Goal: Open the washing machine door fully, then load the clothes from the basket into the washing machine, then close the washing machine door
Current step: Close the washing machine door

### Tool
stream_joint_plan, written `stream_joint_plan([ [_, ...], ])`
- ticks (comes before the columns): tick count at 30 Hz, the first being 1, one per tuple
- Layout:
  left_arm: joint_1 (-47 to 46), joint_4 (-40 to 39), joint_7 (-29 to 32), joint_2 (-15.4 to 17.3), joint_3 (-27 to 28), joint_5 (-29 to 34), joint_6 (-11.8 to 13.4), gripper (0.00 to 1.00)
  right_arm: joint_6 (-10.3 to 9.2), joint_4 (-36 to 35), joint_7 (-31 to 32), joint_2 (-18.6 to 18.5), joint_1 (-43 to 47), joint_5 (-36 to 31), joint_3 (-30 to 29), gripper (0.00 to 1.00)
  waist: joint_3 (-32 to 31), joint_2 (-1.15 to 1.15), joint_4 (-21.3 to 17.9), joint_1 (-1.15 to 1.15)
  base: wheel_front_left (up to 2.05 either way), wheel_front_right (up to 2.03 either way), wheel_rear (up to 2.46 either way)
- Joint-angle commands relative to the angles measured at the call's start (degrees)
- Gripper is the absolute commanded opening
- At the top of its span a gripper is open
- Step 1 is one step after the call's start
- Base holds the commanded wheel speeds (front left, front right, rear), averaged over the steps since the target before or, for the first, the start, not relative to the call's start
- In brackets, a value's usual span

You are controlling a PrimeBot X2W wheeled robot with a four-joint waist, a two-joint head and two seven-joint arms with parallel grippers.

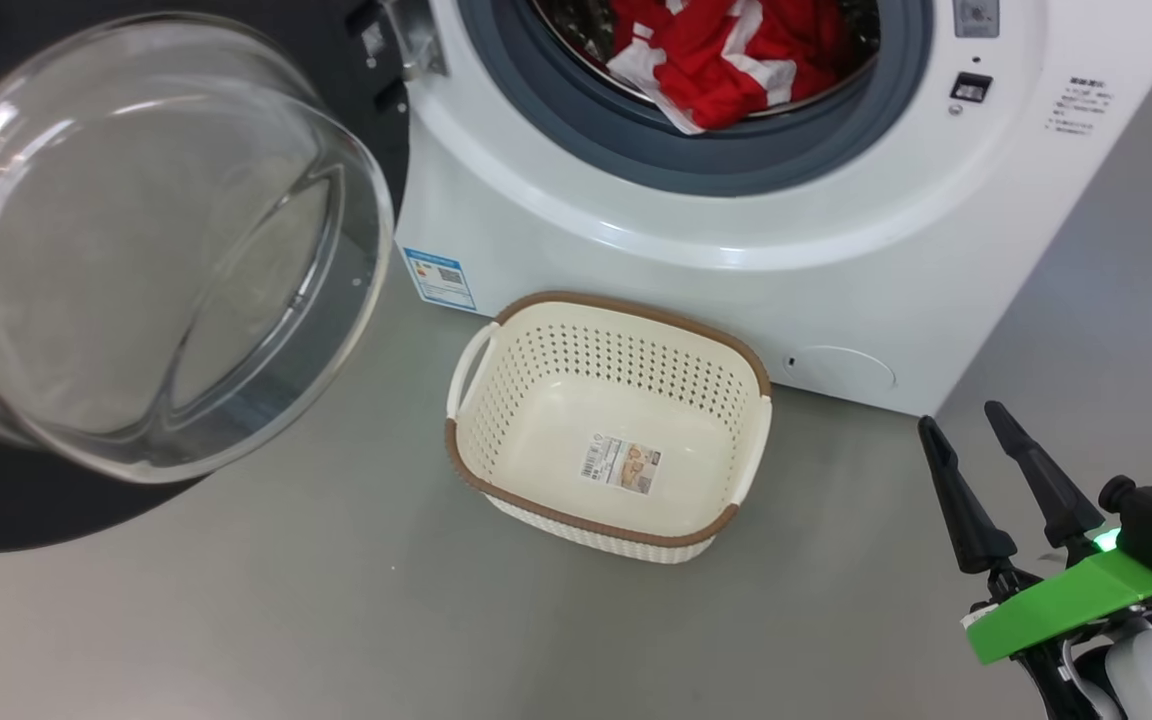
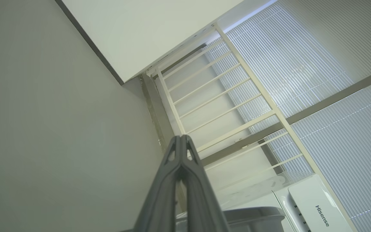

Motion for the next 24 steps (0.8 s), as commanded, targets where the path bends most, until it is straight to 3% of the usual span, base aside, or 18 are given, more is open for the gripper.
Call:
stream_joint_plan([
  [1,-1.4,-0.2,0.9,4.4,1.1,-0.7,0.4,0.0,0.51,-1.5,-0.3,-1.0,-1.4,0.3,1.1,1.0,1.2,0.0,-1.4,0.0,0.0,0.0,0.0],
  [14,-2.9,7.2,6.8,8.0,1.0,-2.2,3.3,0.0,0.51,-1.6,-0.3,-0.9,-2.1,0.2,0.4,1.0,2.7,0.0,-3.7,0.0,0.0,0.0,0.0],
  [24,-1.0,6.9,16.0,8.0,-1.9,-3.5,3.1,0.0,0.51,-1.2,-0.3,-0.5,-2.0,0.3,0.3,1.0,2.0,0.0,-3.6,0.0,0.0,0.0,0.0],
])
